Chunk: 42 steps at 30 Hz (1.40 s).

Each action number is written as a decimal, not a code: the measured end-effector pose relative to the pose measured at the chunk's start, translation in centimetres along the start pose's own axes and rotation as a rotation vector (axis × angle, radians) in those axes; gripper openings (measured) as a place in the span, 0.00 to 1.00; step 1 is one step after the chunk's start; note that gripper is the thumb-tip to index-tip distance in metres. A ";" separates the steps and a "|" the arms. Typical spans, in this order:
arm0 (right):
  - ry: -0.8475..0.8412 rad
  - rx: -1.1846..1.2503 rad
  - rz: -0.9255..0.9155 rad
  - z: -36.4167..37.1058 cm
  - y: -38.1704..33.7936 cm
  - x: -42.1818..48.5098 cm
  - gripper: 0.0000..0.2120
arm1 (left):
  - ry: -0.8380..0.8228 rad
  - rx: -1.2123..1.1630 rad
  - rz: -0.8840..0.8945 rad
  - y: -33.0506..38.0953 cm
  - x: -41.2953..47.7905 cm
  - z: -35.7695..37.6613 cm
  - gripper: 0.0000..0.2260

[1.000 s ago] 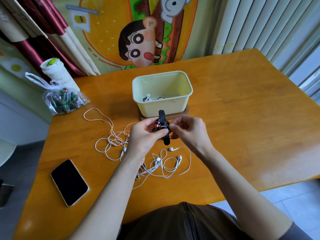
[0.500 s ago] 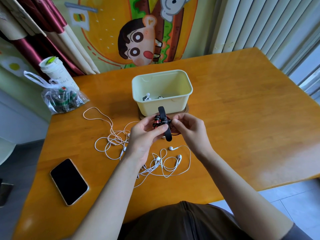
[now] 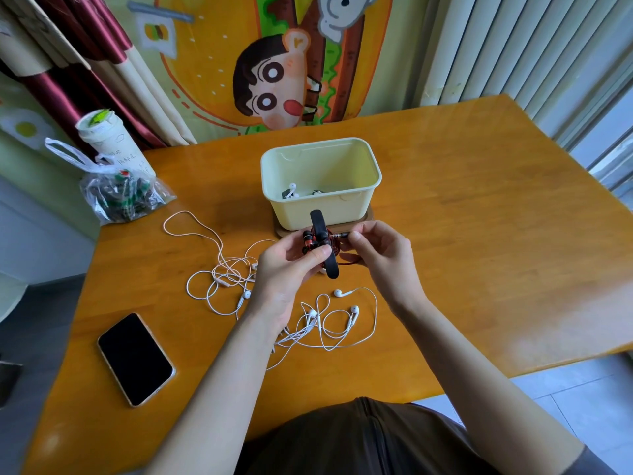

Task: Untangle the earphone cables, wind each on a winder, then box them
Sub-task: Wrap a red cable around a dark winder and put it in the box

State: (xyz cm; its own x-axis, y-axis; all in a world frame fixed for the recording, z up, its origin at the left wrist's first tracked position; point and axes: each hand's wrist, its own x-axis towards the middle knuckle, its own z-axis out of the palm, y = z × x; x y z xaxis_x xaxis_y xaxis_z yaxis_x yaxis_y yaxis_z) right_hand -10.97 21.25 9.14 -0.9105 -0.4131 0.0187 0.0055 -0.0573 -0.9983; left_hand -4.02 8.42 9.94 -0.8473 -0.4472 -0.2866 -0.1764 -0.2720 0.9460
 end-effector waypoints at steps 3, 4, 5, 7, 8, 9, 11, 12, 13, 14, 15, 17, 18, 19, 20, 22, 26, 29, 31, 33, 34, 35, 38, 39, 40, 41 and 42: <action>-0.032 -0.171 -0.094 0.0 -0.2 0.1 0.06 | -0.025 0.040 0.023 0.1 -0.1 0.1 0.11; -0.035 -0.208 -0.107 0.0 -0.2 0.1 0.06 | -0.026 0.060 0.031 0.1 -0.1 0.2 0.11; -0.033 -0.238 -0.113 0.0 -0.2 0.1 0.06 | -0.021 0.084 0.038 0.1 -0.1 0.2 0.11; -0.026 -0.306 -0.125 -0.1 -0.1 0.2 0.05 | 0.003 0.146 0.057 -0.1 0.0 0.1 0.12; -0.025 -0.337 -0.131 -0.1 -0.1 0.3 0.05 | 0.015 0.175 0.068 -0.1 0.0 0.0 0.12; -0.026 -0.356 -0.136 -0.1 -0.1 0.2 0.05 | 0.021 0.198 0.079 -0.1 0.0 0.0 0.12; -0.033 -0.372 -0.147 -0.1 -0.2 0.1 0.04 | 0.021 0.231 0.105 -0.1 -0.1 0.1 0.13; -0.036 -0.374 -0.153 0.0 -0.1 0.0 0.05 | 0.016 0.241 0.119 0.0 -0.1 0.2 0.14; -0.034 -0.373 -0.155 0.1 -0.1 -0.1 0.06 | 0.011 0.242 0.131 0.0 -0.1 0.3 0.14; -0.026 -0.367 -0.151 0.2 -0.1 -0.2 0.07 | 0.013 0.240 0.138 0.1 -0.2 0.3 0.14; -0.018 -0.359 -0.142 0.2 -0.1 -0.2 0.08 | 0.019 0.242 0.139 0.1 -0.2 0.3 0.15; -0.019 -0.358 -0.129 0.1 -0.1 -0.1 0.07 | 0.020 0.249 0.136 0.1 -0.1 0.2 0.15; -0.022 -0.364 -0.128 0.0 -0.1 -0.1 0.06 | 0.009 0.249 0.135 0.1 -0.2 0.2 0.15; -0.021 -0.366 -0.130 -0.1 -0.2 -0.1 0.07 | -0.007 0.242 0.132 0.2 -0.2 0.2 0.15; -0.016 -0.365 -0.135 -0.2 -0.3 -0.1 0.08 | -0.025 0.224 0.125 0.2 -0.3 0.3 0.14; -0.017 -0.367 -0.155 -0.2 -0.6 -0.2 0.10 | -0.049 0.168 0.105 0.3 -0.4 0.5 0.11; -0.028 -0.353 -0.162 0.1 -0.8 -0.2 0.08 | -0.009 0.140 0.118 0.2 -0.3 0.5 0.11; -0.043 -0.332 -0.162 0.2 -0.8 -0.2 0.08 | -0.004 0.129 0.116 0.0 -0.2 0.4 0.11; -0.058 -0.300 -0.157 0.2 -0.7 -0.2 0.08 | -0.001 0.110 0.111 -0.1 -0.2 0.3 0.12; -0.075 -0.257 -0.151 0.3 -0.6 -0.3 0.07 | -0.001 0.084 0.107 -0.1 -0.1 0.3 0.11; -0.080 -0.242 -0.153 0.4 -0.7 -0.3 0.07 | 0.002 0.076 0.106 -0.2 -0.1 0.3 0.11; -0.082 -0.234 -0.159 0.4 -0.7 -0.3 0.07 | 0.005 0.076 0.106 -0.2 0.0 0.3 0.11; -0.078 -0.208 -0.174 0.4 -0.9 -0.3 0.08 | 0.009 0.079 0.111 -0.1 0.1 0.3 0.12; -0.073 -0.186 -0.165 0.5 -0.9 -0.3 0.07 | 0.011 0.076 0.112 0.0 0.1 0.3 0.13; -0.065 -0.157 -0.146 0.6 -0.9 -0.3 0.07 | 0.011 0.069 0.112 0.0 0.1 0.3 0.13; -0.057 -0.125 -0.122 0.7 -0.9 -0.2 0.08 | 0.009 0.058 0.111 0.1 0.0 0.4 0.13; -0.054 -0.098 -0.098 0.8 -0.9 -0.2 0.09 | 0.006 0.048 0.106 0.1 0.0 0.4 0.13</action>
State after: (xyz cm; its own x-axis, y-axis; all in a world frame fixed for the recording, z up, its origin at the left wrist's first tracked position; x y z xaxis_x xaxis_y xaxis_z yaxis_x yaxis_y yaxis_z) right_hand -10.47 20.65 10.08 -0.8811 -0.4583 0.1170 -0.1257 -0.0117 -0.9920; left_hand -4.24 8.73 10.11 -0.8594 -0.4766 -0.1850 -0.1097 -0.1815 0.9773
